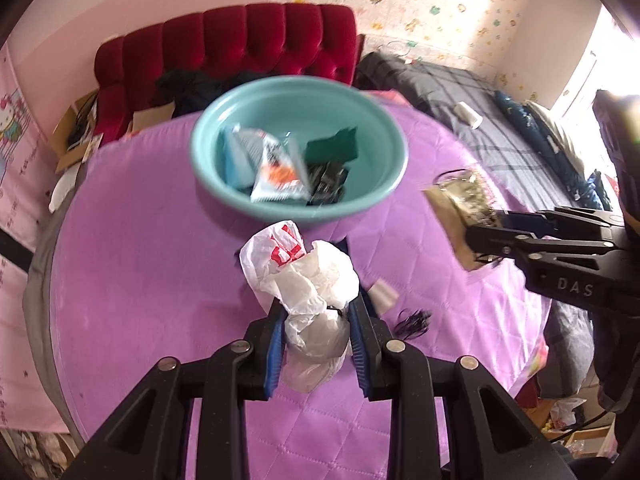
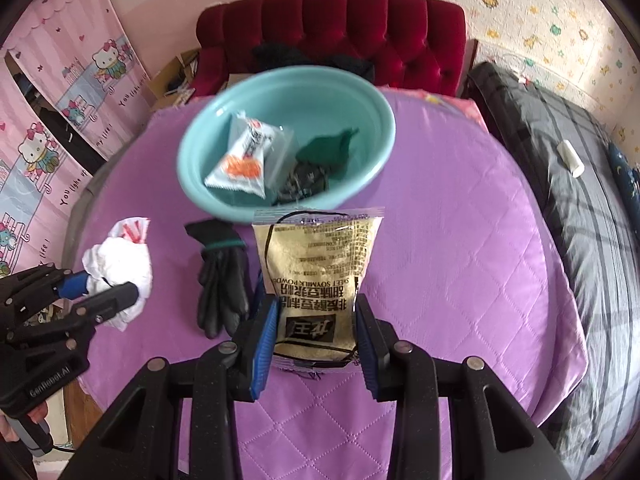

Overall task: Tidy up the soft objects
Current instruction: 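Carry tan packet and white bag into the teal basin and open both grippers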

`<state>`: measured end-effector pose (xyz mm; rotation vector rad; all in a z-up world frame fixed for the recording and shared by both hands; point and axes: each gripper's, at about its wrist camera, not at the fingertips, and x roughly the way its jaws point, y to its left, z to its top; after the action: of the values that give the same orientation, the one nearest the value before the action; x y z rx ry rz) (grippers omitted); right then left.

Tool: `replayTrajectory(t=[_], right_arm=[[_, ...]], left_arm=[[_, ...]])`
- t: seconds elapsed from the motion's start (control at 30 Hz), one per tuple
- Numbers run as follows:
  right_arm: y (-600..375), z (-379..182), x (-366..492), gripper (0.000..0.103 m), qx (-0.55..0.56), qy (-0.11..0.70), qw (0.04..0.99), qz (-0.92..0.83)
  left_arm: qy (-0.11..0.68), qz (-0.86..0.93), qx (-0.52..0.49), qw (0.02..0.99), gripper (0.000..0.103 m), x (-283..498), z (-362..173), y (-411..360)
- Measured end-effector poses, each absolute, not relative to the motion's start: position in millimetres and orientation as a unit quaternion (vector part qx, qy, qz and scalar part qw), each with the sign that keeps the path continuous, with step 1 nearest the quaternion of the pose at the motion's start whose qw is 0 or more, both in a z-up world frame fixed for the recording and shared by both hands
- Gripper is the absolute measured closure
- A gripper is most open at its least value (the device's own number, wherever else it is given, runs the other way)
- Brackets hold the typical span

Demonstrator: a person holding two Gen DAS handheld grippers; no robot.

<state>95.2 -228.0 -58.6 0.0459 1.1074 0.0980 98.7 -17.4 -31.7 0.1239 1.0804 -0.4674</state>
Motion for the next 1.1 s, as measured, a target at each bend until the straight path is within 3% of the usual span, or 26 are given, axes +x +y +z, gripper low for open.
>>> replayTrajectory(t=[0.47,1.1], right_arm=[[-222.1,-27.3,158.0,0.064,0.016,0.5,0.863,0.061],[-225.0,-57.3,271.3,0.063,0.047,0.507,0.858,0.064]], left_arm=[[0.487,-0.234,0.084,0.837,0.071,163.5,-13.4,-46.5],[0.5,-0.238,0.08,0.829,0.071,263.7,-51.8,-67.8]])
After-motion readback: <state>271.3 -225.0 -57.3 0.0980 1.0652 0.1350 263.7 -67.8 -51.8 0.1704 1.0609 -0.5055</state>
